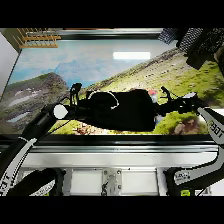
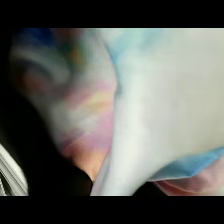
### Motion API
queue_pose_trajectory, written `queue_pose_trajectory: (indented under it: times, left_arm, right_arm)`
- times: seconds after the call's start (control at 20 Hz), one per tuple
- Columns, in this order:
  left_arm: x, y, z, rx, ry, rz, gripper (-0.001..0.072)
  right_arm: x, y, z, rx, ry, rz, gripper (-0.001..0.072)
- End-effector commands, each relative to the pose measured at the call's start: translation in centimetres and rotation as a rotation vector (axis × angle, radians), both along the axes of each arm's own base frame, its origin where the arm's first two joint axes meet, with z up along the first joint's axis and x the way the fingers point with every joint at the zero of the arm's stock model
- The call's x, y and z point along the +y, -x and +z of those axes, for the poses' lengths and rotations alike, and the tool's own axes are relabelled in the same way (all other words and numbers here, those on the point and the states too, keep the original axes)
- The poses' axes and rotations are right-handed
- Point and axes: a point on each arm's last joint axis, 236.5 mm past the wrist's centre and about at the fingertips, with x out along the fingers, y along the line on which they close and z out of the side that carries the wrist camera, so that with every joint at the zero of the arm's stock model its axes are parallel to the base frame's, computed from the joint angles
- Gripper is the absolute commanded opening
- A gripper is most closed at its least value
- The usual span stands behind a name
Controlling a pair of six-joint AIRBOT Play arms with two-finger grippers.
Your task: Fold the clothes and pants, and hang the long-sleeved shirts on hangers.
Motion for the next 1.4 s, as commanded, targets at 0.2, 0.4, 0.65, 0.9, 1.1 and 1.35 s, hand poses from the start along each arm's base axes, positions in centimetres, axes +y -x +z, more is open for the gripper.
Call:
queue_pose_trajectory:
  times: [0.2,0.4,0.65,0.9,1.1,1.35]
  left_arm:
    - [-4.9,-3.6,-1.9,0.025,-0.015,-0.072,0.0010]
    - [-11.6,-5.1,-5.0,0.042,-0.026,-0.180,0.0010]
    - [-19.8,-4.8,-7.5,0.045,-0.023,-0.319,0.0011]
    - [-25.4,-3.3,-8.6,0.110,0.069,-0.362,0.0010]
    - [-27.1,-2.6,-9.6,0.135,0.094,-0.372,0.0010]
    - [-26.5,-3.9,-8.8,0.115,0.102,-0.349,0.0010]
  right_arm:
    - [-7.3,3.1,4.8,0.123,0.386,0.043,0.0013]
    - [-7.9,3.1,9.9,0.125,0.497,0.064,0.0013]
    - [-5.5,2.7,14.1,0.077,0.632,0.169,0.0013]
    - [-1.2,1.8,16.5,-0.026,0.642,0.227,0.0013]
    - [0.5,2.2,16.5,-0.042,0.660,0.269,0.0014]
    - [1.3,2.2,16.4,-0.059,0.667,0.289,0.0013]
